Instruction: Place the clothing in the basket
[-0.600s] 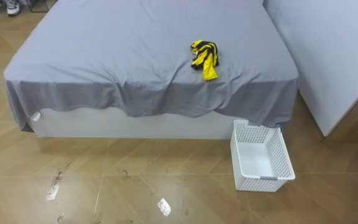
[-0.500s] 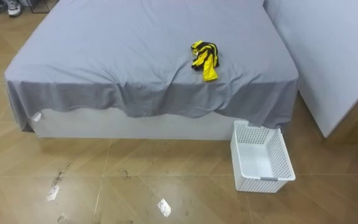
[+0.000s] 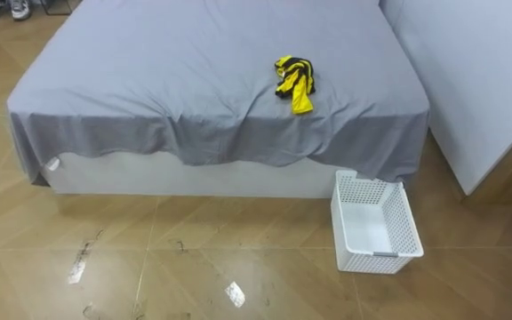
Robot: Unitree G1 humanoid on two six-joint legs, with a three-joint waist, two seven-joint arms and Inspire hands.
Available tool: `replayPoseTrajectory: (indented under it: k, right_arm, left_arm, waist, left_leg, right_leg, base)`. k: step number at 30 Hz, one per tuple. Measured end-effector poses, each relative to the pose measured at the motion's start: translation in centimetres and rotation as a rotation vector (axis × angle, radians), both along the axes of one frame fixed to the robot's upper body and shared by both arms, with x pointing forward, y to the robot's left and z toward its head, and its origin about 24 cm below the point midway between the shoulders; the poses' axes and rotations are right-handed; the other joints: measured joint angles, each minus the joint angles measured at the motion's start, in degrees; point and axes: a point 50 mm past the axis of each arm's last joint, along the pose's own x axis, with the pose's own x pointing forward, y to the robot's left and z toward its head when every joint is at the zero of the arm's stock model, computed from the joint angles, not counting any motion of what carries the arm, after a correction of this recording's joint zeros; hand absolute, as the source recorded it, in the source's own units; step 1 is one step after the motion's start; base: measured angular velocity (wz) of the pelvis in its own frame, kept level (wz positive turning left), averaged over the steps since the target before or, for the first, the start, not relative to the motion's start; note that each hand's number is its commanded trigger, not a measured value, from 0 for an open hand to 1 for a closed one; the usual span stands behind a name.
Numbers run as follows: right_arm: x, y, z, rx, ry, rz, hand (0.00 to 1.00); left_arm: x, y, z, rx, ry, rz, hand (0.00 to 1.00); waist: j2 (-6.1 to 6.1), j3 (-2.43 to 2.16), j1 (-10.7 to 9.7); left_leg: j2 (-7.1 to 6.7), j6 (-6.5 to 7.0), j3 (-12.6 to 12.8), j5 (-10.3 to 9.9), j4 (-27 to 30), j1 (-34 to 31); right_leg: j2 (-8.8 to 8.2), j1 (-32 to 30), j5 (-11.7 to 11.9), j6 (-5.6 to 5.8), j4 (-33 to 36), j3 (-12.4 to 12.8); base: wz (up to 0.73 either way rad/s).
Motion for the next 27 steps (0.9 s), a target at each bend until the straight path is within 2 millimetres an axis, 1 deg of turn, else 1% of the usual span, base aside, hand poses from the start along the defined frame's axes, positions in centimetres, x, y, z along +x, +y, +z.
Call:
replayPoseTrajectory:
  k: [1,3,4,5,6,7,8,9,10,11,12,13,14,15,16,17,18,19,20,21,22,23,24,25,26,27]
  right_arm:
    - [0.0,0.0,0.0,0.0,0.0,0.001,0.0]
    - [0.0,0.0,0.0,0.001,0.002,0.001,0.0]
    - [0.0,0.0,0.0,0.001,0.001,0.002,0.0]
    - [0.0,0.0,0.0,0.002,0.0,0.001,0.0]
    - [0.1,0.0,0.0,0.006,0.0,0.001,0.0]
    - [0.1,0.0,0.0,0.013,-0.006,0.0,0.0]
    - [0.2,0.1,0.0,0.016,-0.011,-0.001,0.0]
    - [0.3,0.3,0.0,0.023,-0.019,0.003,0.0]
    - [0.3,0.2,0.0,0.021,-0.023,0.001,0.0]
    - [0.2,0.1,0.0,0.018,-0.022,-0.002,0.0]
    - [0.4,0.1,0.1,0.016,-0.029,-0.007,0.0]
    - [0.2,-0.1,0.1,0.011,-0.027,-0.013,0.0]
    - [0.2,-0.2,0.1,0.01,-0.027,-0.023,0.0]
    - [0.2,-0.4,0.1,0.006,-0.024,-0.031,0.0]
    - [0.0,-0.6,0.1,0.002,-0.018,-0.027,0.0]
    - [-0.1,-0.6,0.1,0.0,-0.013,-0.025,0.0]
    - [-0.4,-0.7,0.1,-0.005,-0.001,-0.023,0.0]
    - [-0.6,-0.8,0.1,-0.007,0.005,-0.028,0.0]
    - [-0.7,-0.8,0.1,-0.008,0.007,-0.029,0.0]
    - [-0.7,-0.9,0.1,-0.011,0.008,-0.036,0.0]
    - [-0.6,-1.0,0.1,-0.014,0.007,-0.038,0.0]
    - [-0.5,-1.2,0.2,-0.024,0.006,-0.038,0.0]
    - [-0.4,-1.1,0.2,-0.028,0.003,-0.038,0.0]
    - [-0.4,-1.0,0.2,-0.03,0.003,-0.028,0.0]
    - [-0.3,-1.0,0.2,-0.03,-0.003,-0.026,0.0]
    - [0.2,-1.0,0.3,-0.038,-0.026,-0.026,0.0]
  left_arm:
    - [0.0,0.0,0.0,-0.001,0.0,0.001,0.0]
    - [0.0,0.0,0.0,-0.003,-0.001,0.006,0.0]
    - [0.0,0.0,0.0,-0.008,-0.005,0.024,0.0]
    - [0.1,0.0,0.0,-0.012,-0.008,0.035,0.0]
    - [0.0,0.2,0.0,-0.012,-0.011,0.058,0.0]
    - [0.0,0.4,0.1,-0.013,-0.017,0.088,0.0]
    - [0.0,0.5,0.1,-0.013,-0.021,0.1,0.0]
    - [0.1,0.7,0.2,-0.015,-0.032,0.135,0.0]
    - [0.1,0.8,0.2,-0.026,-0.04,0.173,0.0]
    - [0.1,0.8,0.2,-0.03,-0.043,0.188,0.0]
    - [0.1,0.7,0.2,-0.042,-0.059,0.221,0.0]
    - [0.6,0.5,0.3,-0.053,-0.091,0.239,0.0]
    - [0.8,0.4,0.3,-0.059,-0.107,0.24,0.0]
    - [1.3,0.1,0.4,-0.067,-0.136,0.241,0.0]
    - [1.4,0.1,0.5,-0.069,-0.157,0.256,0.0]
    - [1.2,0.1,0.5,-0.066,-0.161,0.263,0.0]
    - [1.0,0.3,0.6,-0.059,-0.17,0.276,0.0]
    - [0.5,0.5,0.6,-0.052,-0.166,0.287,0.0]
    - [0.4,0.6,0.6,-0.049,-0.166,0.29,0.0]
    - [0.6,0.7,0.7,-0.046,-0.18,0.287,0.0]
    - [0.8,0.7,0.7,-0.048,-0.189,0.286,0.0]
    - [1.2,0.7,0.8,-0.051,-0.201,0.279,0.0]
    - [1.2,0.8,0.8,-0.053,-0.2,0.275,0.0]
    - [0.8,1.0,0.8,-0.047,-0.188,0.273,0.0]
    - [0.6,1.1,0.7,-0.046,-0.18,0.273,0.0]
    - [0.2,1.0,0.6,-0.045,-0.159,0.271,0.0]
  waist:
    - [-0.09,0.06,0.07]
    - [0.03,0.02,0.01]
    - [0.15,0.02,0.04]
    - [0.11,-0.03,0.04]
    - [0.32,-0.12,0.18]
    - [0.29,-0.11,0.13]
    - [0.2,-0.16,0.18]
    - [-0.24,-0.03,0.21]
    - [-0.25,-0.06,0.05]
    - [-0.43,0.08,-0.16]
    - [-0.48,0.2,-0.13]
    - [-0.35,0.11,0.08]
    - [-0.43,0.16,0.13]
    - [-0.53,0.1,0.32]
    - [-0.82,-0.04,0.47]
    - [-0.86,-0.07,0.86]
    - [-0.99,-0.14,1.74]
    - [-1.01,-0.22,1.39]
    - [-1.26,-0.38,1.16]
    - [-2.53,-0.54,0.62]
    - [-3.24,-0.59,0.58]
    - [-3.6,-0.88,-0.01]
    - [-3.57,-0.71,0.18]
    - [-3.45,-0.65,0.33]
    - [-3.32,-0.53,0.5]
    - [-2.68,0.04,0.38]
  left_leg:
    - [0.08,-0.02,0.11,-0.08,0.18,-0.04]
    - [0.34,-0.09,0.23,-0.35,0.68,-0.14]
    - [0.87,-0.23,0.24,-1.1,2.27,-0.86]
    - [1.11,-0.31,0.23,-1.62,3.43,-1.44]
    - [1.6,-0.56,0.3,-2.97,6.23,-2.72]
    - [2.44,-0.86,0.32,-4.46,9.92,-4.43]
    - [2.77,-1.19,0.34,-4.8,11.73,-5.39]
    - [3.22,-1.31,0.95,-4.85,15.54,-7.02]
    - [3.99,-1.31,1.73,-4.85,20.05,-9.02]
    - [4.35,-1.3,1.75,-4.8,22.84,-10.34]
    - [4.74,-0.72,1.48,-4.11,28.8,-13.8]
    - [3.48,-0.42,1.44,-4.15,28.15,-16.51]
    - [2.68,-0.27,1.4,-3.99,25.95,-18.05]
    - [0.76,-0.71,1.72,-2.73,20.15,-21.3]
    - [-0.32,-0.98,2.59,1.83,13.43,-23.6]
    - [-0.43,-1.03,2.97,4.46,10.7,-24.19]
    - [-0.42,-0.93,3.03,8.9,6.26,-24.51]
    - [-0.56,-0.11,4.12,12.74,5.29,-24.76]
    - [-1.08,1.33,4.9,13.91,5.47,-25.04]
    - [-3.04,2.98,5.99,13.82,6.87,-26.46]
    - [-4.11,4.58,6.64,12.71,7.86,-27.35]
    - [-5.39,6.04,7.71,10.03,11.07,-28.51]
    - [-6.07,6.72,8.04,7.13,14.2,-28.57]
    - [-6.06,7.26,8.63,4.46,16.63,-27.32]
    - [-5.95,7.62,9.03,3.43,17.82,-26.55]
    - [-5.97,7.97,9.6,2.08,17.79,-23.45]
  right_leg:
    - [0.06,-0.01,0.0,0.0,0.05,-0.02]
    - [0.19,-0.03,-0.01,-0.02,0.23,-0.02]
    - [0.45,-0.46,-0.1,-0.16,0.93,-0.02]
    - [0.65,-0.95,-0.23,-0.33,1.37,-0.01]
    - [0.9,-1.76,-1.15,-0.74,2.48,0.0]
    - [1.4,-2.45,-2.15,-1.03,3.79,-0.06]
    - [1.5,-2.88,-2.57,-1.25,4.51,-0.09]
    - [1.52,-3.26,-3.41,-1.64,5.39,0.06]
    - [1.66,-3.02,-4.31,-2.2,5.69,0.11]
    - [1.36,-2.79,-4.54,-2.49,5.76,0.02]
    - [1.22,-2.02,-5.07,-2.89,6.17,0.19]
    - [0.42,-1.78,-5.72,-2.73,6.49,0.23]
    - [-0.16,-1.91,-6.28,-2.36,6.92,0.21]
    - [-1.27,-1.94,-7.15,-1.44,7.14,0.33]
    - [-2.2,-1.63,-7.91,-0.8,7.05,0.91]
    - [-2.81,-1.24,-8.24,-0.55,6.95,1.32]
    - [-3.79,-0.25,-8.8,-0.17,6.59,2.56]
    - [-4.78,1.25,-9.41,0.44,5.73,3.24]
    - [-5.55,1.49,-9.82,0.94,5.42,3.36]
    - [-7.42,1.78,-10.42,2.62,5.05,3.71]
    - [-8.72,1.66,-10.75,3.56,4.8,3.39]
    - [-10.09,1.37,-11.21,4.03,4.9,4.74]
    - [-10.65,1.44,-9.91,4.49,5.31,5.89]
    - [-10.91,2.27,-7.99,4.92,7.32,6.3]
    - [-10.98,2.33,-6.82,4.83,9.5,6.38]
    - [-11.31,1.37,-3.93,4.68,16.78,6.53]
  base:
    - [-0.04]
    - [-0.02]
    - [0.0]
    - [-0.04]
    - [-0.05]
    - [-0.04]
    - [0.0]
    - [0.08]
    - [0.12]
    - [0.16]
    - [0.1]
    - [0.06]
    - [-0.05]
    - [-0.17]
    - [-0.33]
    - [-0.59]
    - [-0.62]
    - [-0.48]
    - [0.0]
    - [0.16]
    - [0.28]
    - [0.19]
    - [0.05]
    - [-0.09]
    - [-0.15]
    - [-0.13]
